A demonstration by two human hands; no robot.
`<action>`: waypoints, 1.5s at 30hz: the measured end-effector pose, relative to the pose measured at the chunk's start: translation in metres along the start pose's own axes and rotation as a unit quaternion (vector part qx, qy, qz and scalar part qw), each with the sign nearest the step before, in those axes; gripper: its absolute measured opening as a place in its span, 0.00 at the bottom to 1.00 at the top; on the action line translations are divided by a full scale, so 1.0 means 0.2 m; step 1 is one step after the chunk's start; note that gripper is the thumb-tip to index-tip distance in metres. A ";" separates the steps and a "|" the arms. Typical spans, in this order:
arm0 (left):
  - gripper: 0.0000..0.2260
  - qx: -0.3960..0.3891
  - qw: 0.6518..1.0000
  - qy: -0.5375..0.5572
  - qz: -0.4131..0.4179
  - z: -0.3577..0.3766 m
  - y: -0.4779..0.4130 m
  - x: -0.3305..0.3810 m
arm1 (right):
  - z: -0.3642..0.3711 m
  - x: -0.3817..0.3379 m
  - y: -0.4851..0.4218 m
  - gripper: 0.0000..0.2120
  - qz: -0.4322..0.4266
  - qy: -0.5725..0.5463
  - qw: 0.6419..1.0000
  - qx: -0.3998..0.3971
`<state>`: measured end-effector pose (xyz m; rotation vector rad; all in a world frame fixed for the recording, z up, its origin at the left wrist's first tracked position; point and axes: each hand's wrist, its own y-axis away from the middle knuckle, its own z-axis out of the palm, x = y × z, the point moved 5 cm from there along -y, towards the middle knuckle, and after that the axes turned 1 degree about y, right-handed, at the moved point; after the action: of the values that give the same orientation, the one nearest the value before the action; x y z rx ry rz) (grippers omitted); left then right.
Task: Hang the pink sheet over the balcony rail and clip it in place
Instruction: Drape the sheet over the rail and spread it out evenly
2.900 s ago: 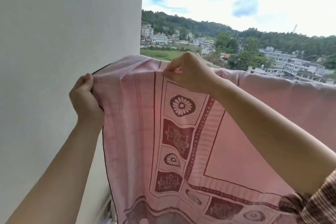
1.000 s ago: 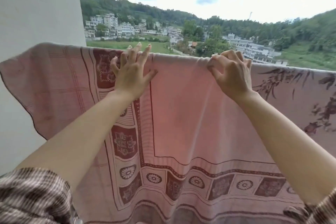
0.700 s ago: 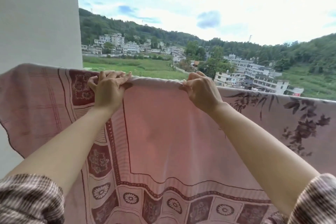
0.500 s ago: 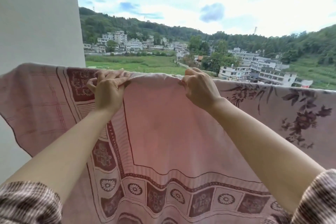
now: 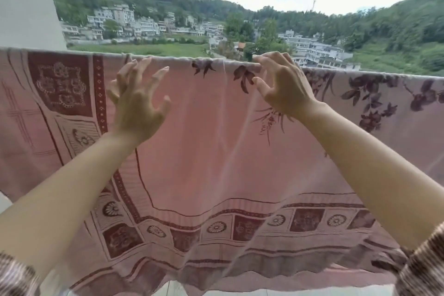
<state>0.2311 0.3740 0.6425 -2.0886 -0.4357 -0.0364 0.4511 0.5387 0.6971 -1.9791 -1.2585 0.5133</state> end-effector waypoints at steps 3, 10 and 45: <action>0.27 -0.043 0.998 0.017 0.046 0.11 -0.08 0.18 | 0.00 0.23 0.04 0.25 0.103 0.020 0.994 -0.033; 0.23 -0.085 0.990 0.019 0.113 0.29 -0.25 0.47 | -0.11 0.49 0.11 0.12 0.143 0.013 0.989 0.021; 0.22 -0.080 0.986 0.059 0.136 0.99 -0.24 2.22 | -0.73 2.17 0.89 0.25 0.257 0.169 0.950 -0.060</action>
<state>0.6019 0.6916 0.6649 -2.2729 -0.0758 -0.0344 0.8477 0.8287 0.6810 -2.3827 -0.5690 0.3219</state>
